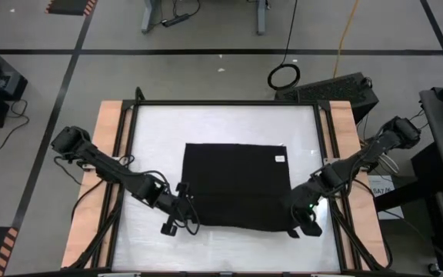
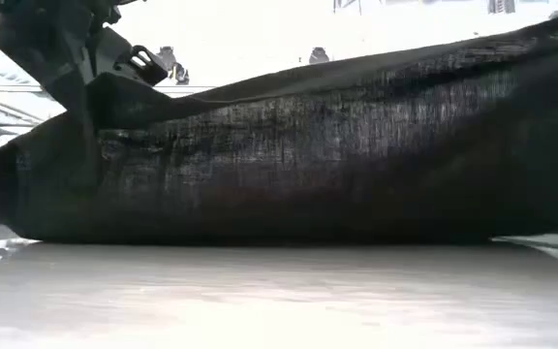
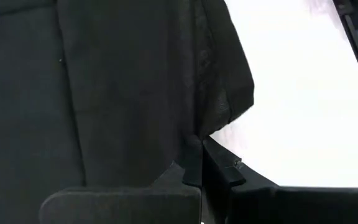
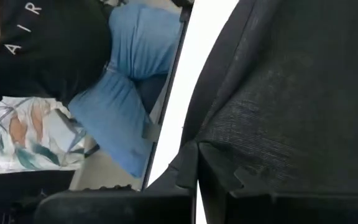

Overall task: Roll towel
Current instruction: Roll the black towel

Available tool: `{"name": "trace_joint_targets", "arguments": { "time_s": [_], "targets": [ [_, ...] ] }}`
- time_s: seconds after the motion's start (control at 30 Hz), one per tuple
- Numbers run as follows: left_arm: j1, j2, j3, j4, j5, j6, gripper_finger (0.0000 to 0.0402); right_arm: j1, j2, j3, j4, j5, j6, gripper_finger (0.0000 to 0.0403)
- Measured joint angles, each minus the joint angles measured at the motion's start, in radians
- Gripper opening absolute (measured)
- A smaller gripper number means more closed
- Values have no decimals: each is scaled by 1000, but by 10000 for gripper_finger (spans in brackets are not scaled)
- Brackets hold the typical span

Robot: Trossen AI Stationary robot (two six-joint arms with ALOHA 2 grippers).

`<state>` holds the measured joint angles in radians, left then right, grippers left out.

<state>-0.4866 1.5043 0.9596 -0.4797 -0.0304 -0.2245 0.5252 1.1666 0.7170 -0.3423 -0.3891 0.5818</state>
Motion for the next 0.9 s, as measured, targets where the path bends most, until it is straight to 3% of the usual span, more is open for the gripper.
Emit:
{"name": "trace_joint_targets", "arguments": {
  "time_s": [0.2,0.53,0.67,0.9],
  "targets": [
    [13,-2,12,-16,-109,47,0,-16,-6,0,-25,96,-35,0],
    [120,-3,89,-145,-591,75,0,-160,-48,96,-321,420,-193,0],
    [227,-3,90,-136,-606,108,0,-261,-62,122,-398,550,-210,0],
    [409,14,89,-133,-573,170,0,-456,-62,123,-422,548,-304,0]
  ]
}}
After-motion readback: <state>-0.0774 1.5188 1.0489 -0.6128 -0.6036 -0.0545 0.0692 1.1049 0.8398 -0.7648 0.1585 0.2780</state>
